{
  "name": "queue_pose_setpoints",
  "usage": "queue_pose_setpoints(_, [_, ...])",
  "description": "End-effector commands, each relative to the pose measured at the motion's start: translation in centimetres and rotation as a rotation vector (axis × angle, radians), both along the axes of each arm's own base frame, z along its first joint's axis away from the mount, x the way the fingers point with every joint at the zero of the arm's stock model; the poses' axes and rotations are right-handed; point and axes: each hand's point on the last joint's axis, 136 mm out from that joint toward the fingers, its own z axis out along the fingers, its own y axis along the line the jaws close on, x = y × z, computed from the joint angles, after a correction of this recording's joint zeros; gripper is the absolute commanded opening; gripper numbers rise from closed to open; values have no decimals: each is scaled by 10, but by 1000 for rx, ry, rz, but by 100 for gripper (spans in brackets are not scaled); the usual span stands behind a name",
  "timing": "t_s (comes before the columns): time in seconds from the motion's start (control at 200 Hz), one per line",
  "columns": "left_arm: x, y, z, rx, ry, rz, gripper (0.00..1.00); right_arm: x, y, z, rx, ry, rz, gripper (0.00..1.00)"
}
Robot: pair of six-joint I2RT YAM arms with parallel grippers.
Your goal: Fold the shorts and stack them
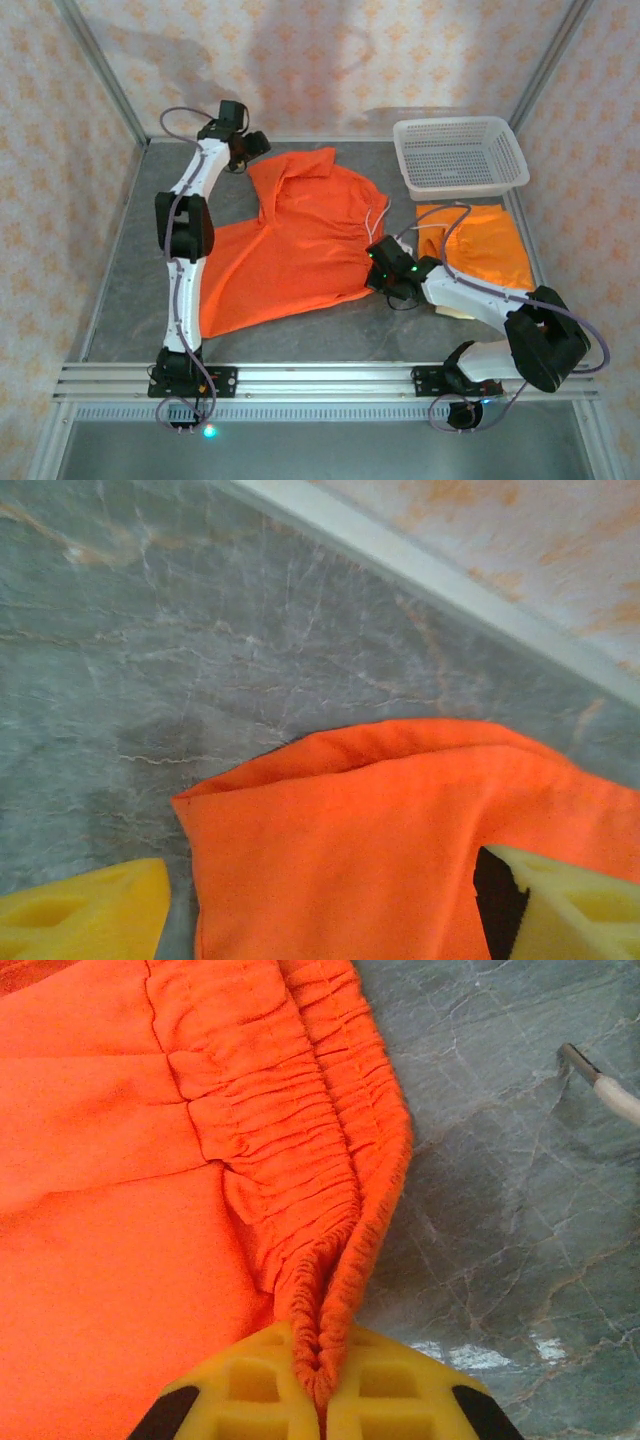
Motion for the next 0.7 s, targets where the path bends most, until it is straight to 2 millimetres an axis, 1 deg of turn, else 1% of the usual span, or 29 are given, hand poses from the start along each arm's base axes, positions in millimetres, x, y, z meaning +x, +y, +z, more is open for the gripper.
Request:
queue_pose_setpoints(0.0, [-19,6,-16,62,117,1,79,4,-3,2,-29,-9,-23,5])
queue_pose_setpoints(0.11, [-15,6,-32,60,128,11,76,4,-3,-1,-34,-2,-19,5])
queue_pose_setpoints(0.28, [-10,9,-46,78,139,28,70,2,-4,-7,-40,15,-20,5])
queue_pose_setpoints(0.37, [-5,9,-52,70,135,34,61,1,-4,-9,-41,15,-19,5])
queue_pose_setpoints(0.5, [-1,2,-59,42,131,25,51,-1,-6,-11,-49,18,-21,5])
queue_pose_setpoints(0.585, [-1,-1,-62,36,136,18,38,0,-7,-11,-52,17,-22,5])
queue_pose_setpoints(0.656, [-3,0,-62,28,143,36,31,0,-7,-11,-52,15,-24,5])
queue_pose_setpoints(0.691, [-3,1,-61,22,143,45,25,0,-7,-11,-52,15,-23,5])
